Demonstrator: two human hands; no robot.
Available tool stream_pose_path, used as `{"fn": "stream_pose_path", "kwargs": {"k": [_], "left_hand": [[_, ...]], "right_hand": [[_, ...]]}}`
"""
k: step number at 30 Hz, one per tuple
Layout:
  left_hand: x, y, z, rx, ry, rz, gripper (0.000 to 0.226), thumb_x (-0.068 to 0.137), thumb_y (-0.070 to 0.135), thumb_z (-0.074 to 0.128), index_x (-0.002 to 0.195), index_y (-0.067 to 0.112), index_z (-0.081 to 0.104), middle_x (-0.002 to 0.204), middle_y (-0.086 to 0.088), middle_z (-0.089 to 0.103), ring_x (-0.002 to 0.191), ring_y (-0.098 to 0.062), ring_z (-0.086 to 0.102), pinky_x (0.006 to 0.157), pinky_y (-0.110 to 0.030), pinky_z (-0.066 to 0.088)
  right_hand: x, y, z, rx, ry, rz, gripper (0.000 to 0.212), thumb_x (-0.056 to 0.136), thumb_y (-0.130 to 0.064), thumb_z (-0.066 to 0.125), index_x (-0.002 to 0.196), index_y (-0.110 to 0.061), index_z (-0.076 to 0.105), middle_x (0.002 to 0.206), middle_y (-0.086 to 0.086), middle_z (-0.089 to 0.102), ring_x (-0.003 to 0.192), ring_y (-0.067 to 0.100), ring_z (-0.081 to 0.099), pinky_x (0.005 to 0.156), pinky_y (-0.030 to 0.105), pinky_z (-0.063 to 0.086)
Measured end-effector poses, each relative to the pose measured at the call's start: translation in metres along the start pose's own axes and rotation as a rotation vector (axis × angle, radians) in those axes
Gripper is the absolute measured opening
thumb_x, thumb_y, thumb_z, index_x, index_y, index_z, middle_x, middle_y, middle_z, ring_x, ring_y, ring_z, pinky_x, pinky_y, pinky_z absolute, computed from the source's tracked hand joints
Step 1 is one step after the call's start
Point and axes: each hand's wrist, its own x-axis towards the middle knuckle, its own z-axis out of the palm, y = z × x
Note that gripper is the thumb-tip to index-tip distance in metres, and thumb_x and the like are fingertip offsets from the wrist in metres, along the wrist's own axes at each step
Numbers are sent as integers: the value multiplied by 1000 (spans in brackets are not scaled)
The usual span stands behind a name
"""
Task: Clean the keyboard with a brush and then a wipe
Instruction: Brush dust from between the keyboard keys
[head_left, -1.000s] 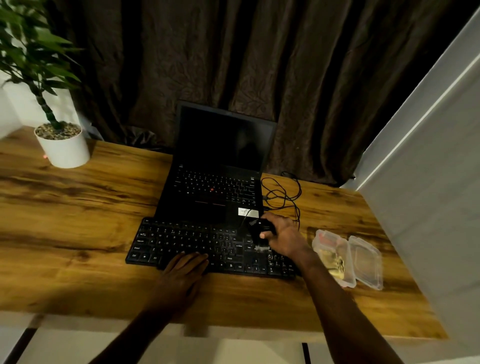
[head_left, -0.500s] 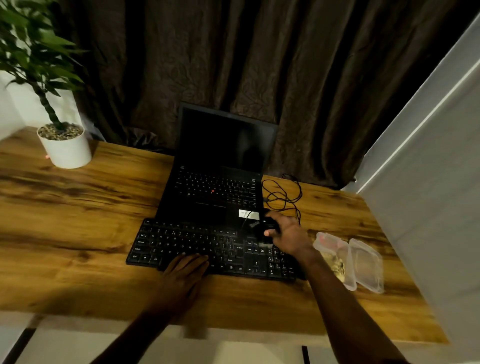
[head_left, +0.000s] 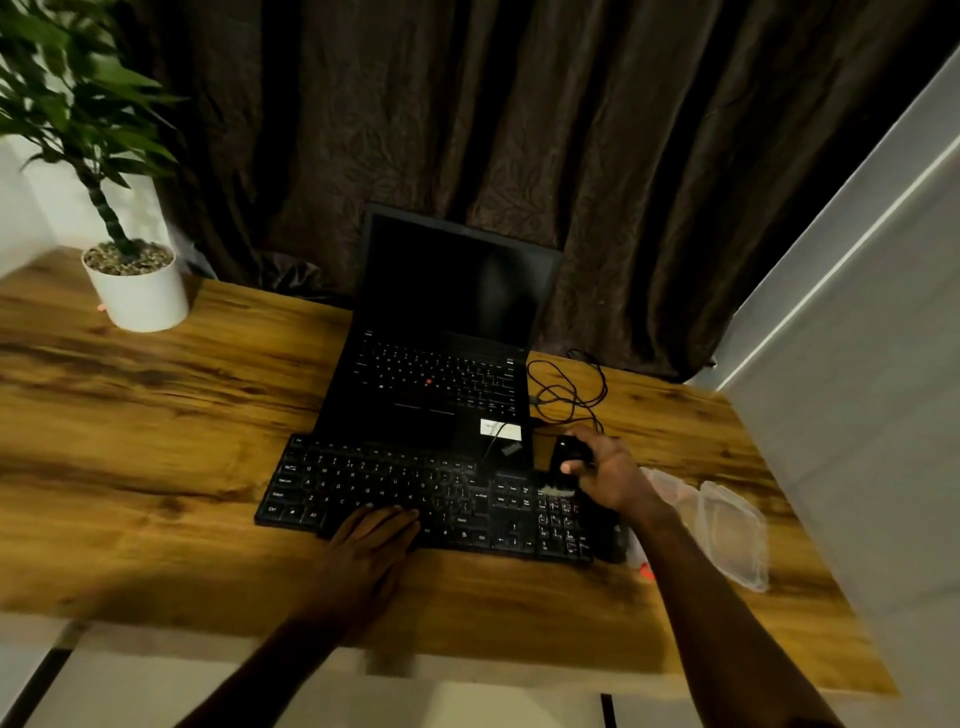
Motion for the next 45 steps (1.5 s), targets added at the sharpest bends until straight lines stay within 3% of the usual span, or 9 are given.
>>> {"fn": "stream_pose_path", "kwargs": {"k": [7,10,12,17,21,25,32,42,45], "left_hand": [[0,0,1,-7,23,5,43,93,32,46,127,17,66,135,2,61,124,-18,54,110,-42,31],[-1,-1,2,-7,22,5,43,94,33,45,128,16,66,136,3,60,125,-18,53,110,-42,31],[-1,-1,3,-14,18,0,43,95,33,44,128,16,66,137,3,59,126,-18,53,111,-43,31],[-1,-1,3,-11,25,-3,43,95,33,44,128,17,66,137,3,59,126,-17,52,111,-42,31],[-1,-2,2,2,22,9,44,94,32,44,129,16,66,138,3,59,127,-18,53,111,-42,30],[-2,-2,3,-9,11,6,44,94,32,46,131,16,64,139,2,58,128,-18,52,111,-43,31],[-3,-3,6,-16,21,0,43,96,32,44,131,16,64,140,3,58,128,-19,53,111,-45,33],[-3,-3,4,-8,27,11,44,98,34,41,131,17,63,140,3,57,129,-18,50,111,-43,31],[-2,-1,3,-1,44,9,44,93,31,46,130,16,65,138,3,59,128,-17,49,109,-43,32]], "right_hand": [[2,-14,14,129,16,-42,36,87,-22,70,117,-37,58,112,4,63,101,24,62,78,44,59],[4,-4,2,118,15,-17,39,87,-10,70,111,-38,58,111,5,62,101,24,61,72,26,53],[3,10,-10,72,-12,13,41,87,-2,69,119,-25,59,110,4,60,101,21,58,70,18,48],[4,27,-17,-56,-7,57,47,84,-5,68,124,-25,57,115,13,61,105,30,60,87,43,55],[8,10,-1,63,20,-6,45,85,-6,69,124,-25,57,113,8,61,101,25,61,82,38,58],[8,10,5,144,73,-44,37,87,-1,67,119,-17,58,105,7,64,97,27,64,79,47,59],[14,38,-8,-22,34,19,50,84,-10,68,126,-32,51,116,13,61,106,30,58,90,47,54],[8,12,1,174,70,-46,35,88,-4,67,109,-30,55,105,8,62,93,24,62,70,31,57],[2,31,-13,132,71,-21,42,86,3,67,113,-27,54,108,8,62,98,24,59,75,26,51]]}}
